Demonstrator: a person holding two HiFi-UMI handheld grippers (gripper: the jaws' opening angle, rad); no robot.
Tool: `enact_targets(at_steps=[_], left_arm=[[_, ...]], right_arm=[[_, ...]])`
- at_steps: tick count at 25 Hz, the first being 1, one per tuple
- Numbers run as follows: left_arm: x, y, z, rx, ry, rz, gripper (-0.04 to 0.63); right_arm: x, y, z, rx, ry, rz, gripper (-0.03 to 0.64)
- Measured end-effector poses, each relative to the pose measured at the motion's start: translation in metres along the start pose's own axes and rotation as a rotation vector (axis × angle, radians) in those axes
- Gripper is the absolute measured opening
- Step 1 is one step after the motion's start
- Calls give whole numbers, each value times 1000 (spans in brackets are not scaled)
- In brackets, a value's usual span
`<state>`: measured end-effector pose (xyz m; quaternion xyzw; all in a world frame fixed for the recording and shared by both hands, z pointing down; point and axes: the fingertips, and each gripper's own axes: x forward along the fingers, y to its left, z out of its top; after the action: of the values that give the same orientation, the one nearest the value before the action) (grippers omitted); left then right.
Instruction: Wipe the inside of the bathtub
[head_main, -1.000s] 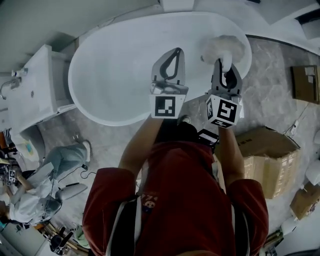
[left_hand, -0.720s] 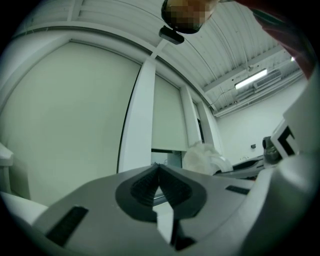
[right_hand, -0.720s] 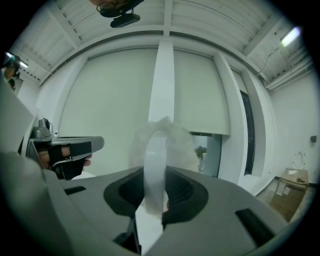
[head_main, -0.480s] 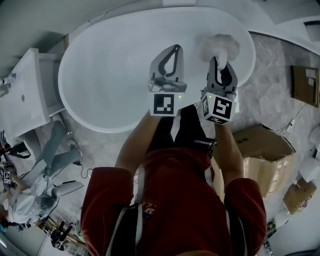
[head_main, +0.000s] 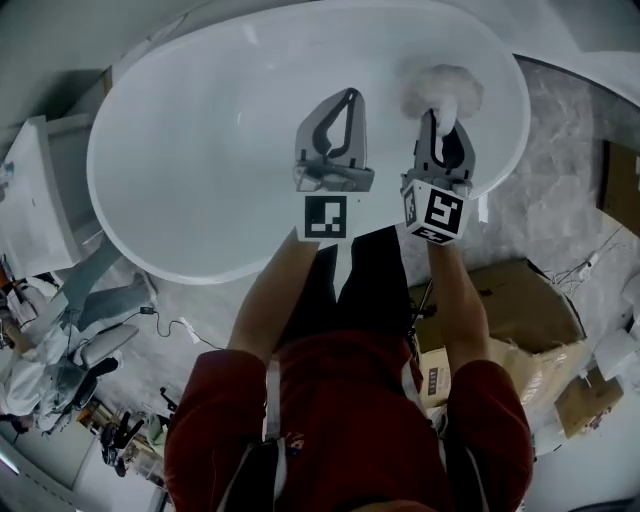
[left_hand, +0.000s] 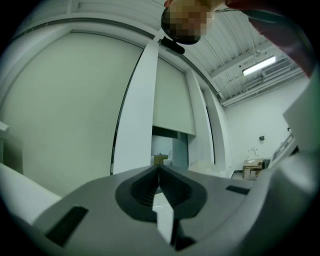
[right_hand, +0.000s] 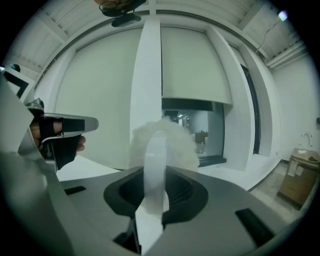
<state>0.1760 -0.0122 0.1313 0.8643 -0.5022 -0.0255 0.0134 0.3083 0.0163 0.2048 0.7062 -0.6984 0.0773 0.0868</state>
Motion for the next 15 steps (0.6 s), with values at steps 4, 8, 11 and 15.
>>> enact_targets(at_steps=[4, 8, 11, 15], left_arm=[[35, -3, -49, 4, 42, 34, 16], [62, -13, -103, 7, 93, 58, 15], [75, -18, -144, 7, 119, 71, 16], [113, -20, -210, 1, 147, 77, 15]], right_arm=[[46, -27, -68, 19, 95, 4, 94], [88, -59, -134, 63, 165, 1, 94], [120, -75, -177, 47, 192, 16, 94], [182, -96, -241, 18, 240, 23, 94]])
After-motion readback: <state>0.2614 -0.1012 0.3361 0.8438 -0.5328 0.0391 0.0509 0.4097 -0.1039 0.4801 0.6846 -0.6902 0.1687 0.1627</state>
